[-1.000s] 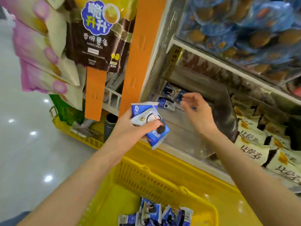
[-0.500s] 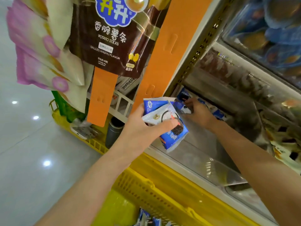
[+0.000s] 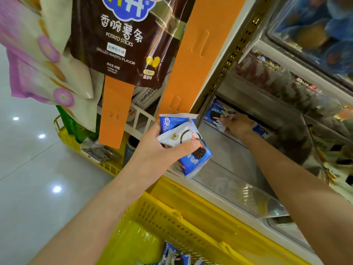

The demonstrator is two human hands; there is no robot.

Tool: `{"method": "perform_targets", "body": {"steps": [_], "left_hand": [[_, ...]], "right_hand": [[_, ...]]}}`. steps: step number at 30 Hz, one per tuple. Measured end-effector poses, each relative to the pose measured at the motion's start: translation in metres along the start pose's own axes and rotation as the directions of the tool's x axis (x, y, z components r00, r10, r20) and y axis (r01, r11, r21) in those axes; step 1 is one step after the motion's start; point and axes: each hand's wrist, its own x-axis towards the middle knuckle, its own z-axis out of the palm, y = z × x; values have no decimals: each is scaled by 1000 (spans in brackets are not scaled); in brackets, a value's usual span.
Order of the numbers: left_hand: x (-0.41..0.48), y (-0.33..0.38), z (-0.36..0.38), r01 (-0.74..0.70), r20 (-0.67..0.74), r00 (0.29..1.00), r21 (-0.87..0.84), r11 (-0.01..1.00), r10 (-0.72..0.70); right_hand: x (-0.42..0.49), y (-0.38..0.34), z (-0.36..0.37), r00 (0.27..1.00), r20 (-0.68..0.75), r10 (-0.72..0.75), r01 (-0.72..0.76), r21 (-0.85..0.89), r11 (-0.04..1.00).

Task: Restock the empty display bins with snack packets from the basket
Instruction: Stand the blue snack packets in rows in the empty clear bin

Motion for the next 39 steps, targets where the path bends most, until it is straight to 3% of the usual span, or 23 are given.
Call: {"method": "perform_targets", "body": {"steps": [2, 7, 10, 12, 15, 19, 23, 25, 29, 32, 35, 39], "left_hand": [[-1, 2, 1, -9, -7, 1000, -13, 1000, 9], [-5, 10, 4, -11, -15, 1000, -56, 998, 10], [-8, 10, 7, 8, 5, 1000, -40, 999, -8], [-12, 9, 11, 5, 19, 1000, 0, 1000, -5], [-19, 6, 18, -2, 40, 999, 5, 1000, 2], [-25, 2, 25, 13, 24, 1000, 39, 999, -14], [-29, 1, 27, 51, 40, 998, 89, 995, -55], [-31, 4, 24, 103, 111, 987, 116, 988, -116], [-35, 7, 22, 121, 176, 973, 177, 977, -152], [-36, 6, 23, 111, 140, 981, 169, 979, -135], [-35, 5, 23, 75, 100, 990, 219, 973, -99], [-32, 8, 20, 12, 108, 993, 309, 951, -47]], "right_hand": [[1, -2, 1, 1000, -11, 29, -31, -119, 992], [-18, -5, -12, 1000, -2, 21, -21, -123, 992], [-65, -24, -28, 977, -158, -146, 164, 108, 980], [-109, -41, -38, 947, -217, -238, 299, 318, 900], [-177, -58, -48, 925, -118, -362, 372, 487, 790], [-233, -70, -54, 884, 178, -432, 312, 466, 828], [-239, -70, -60, 888, 270, -373, 272, 345, 898], [-237, -65, -66, 899, 271, -344, 229, 379, 897], [-236, -55, -67, 951, 232, -206, -26, 720, 693], [-241, -51, -61, 943, 291, -159, -156, 813, 561], [-247, -46, -56, 930, 337, -149, -143, 702, 698], [-245, -41, -65, 959, 210, -188, 20, 614, 789]]}}
